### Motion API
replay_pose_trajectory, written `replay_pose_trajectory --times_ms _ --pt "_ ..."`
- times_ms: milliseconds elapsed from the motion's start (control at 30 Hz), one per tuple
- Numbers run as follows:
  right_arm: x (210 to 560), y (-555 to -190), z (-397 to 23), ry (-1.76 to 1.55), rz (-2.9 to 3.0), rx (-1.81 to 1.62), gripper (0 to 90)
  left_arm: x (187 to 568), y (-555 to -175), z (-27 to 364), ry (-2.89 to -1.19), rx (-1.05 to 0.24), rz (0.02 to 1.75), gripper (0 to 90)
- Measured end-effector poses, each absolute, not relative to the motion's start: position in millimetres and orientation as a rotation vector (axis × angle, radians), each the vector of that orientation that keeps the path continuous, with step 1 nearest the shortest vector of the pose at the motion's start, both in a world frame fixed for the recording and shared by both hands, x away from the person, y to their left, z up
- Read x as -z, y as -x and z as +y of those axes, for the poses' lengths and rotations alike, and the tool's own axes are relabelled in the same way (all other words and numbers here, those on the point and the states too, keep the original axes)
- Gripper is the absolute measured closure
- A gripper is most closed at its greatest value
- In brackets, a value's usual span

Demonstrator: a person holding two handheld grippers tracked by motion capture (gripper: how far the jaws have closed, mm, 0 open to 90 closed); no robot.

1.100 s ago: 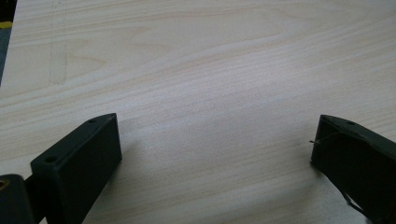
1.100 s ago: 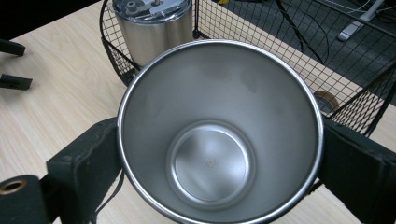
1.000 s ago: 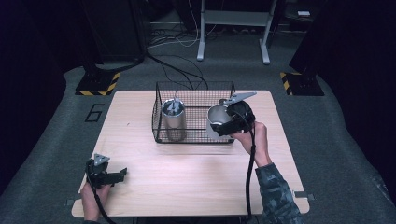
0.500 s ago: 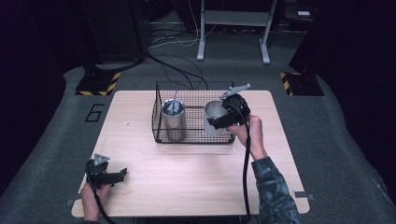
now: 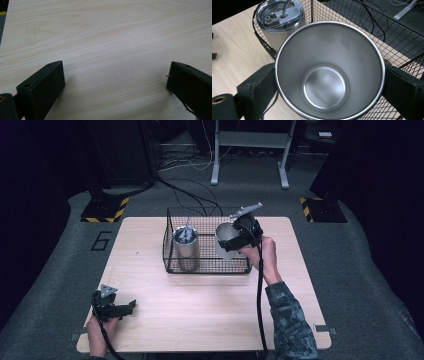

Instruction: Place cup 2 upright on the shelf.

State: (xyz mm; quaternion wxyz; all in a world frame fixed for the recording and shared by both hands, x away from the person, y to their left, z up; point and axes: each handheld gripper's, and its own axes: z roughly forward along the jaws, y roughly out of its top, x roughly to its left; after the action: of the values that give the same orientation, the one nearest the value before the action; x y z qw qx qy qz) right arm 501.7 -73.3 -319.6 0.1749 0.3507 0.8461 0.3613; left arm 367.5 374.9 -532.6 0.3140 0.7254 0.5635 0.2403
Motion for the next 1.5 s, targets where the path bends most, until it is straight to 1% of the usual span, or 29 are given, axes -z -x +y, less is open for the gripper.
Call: replay_pose_trajectory --times_ms 600,1133,1500 --pt "329 -535 -59 -1.000 2.413 -0.957 5.8 533 -368 375 -1.912 -0.635 1.484 1.5" --pt "354 -567 -47 -1.063 2.445 -0.879 5.8 533 -367 375 -1.912 -0.635 1.485 1.4" --pt "369 -582 -39 -1.090 2.469 -0.847 5.8 533 -367 375 -1.910 -0.634 1.486 1.4"
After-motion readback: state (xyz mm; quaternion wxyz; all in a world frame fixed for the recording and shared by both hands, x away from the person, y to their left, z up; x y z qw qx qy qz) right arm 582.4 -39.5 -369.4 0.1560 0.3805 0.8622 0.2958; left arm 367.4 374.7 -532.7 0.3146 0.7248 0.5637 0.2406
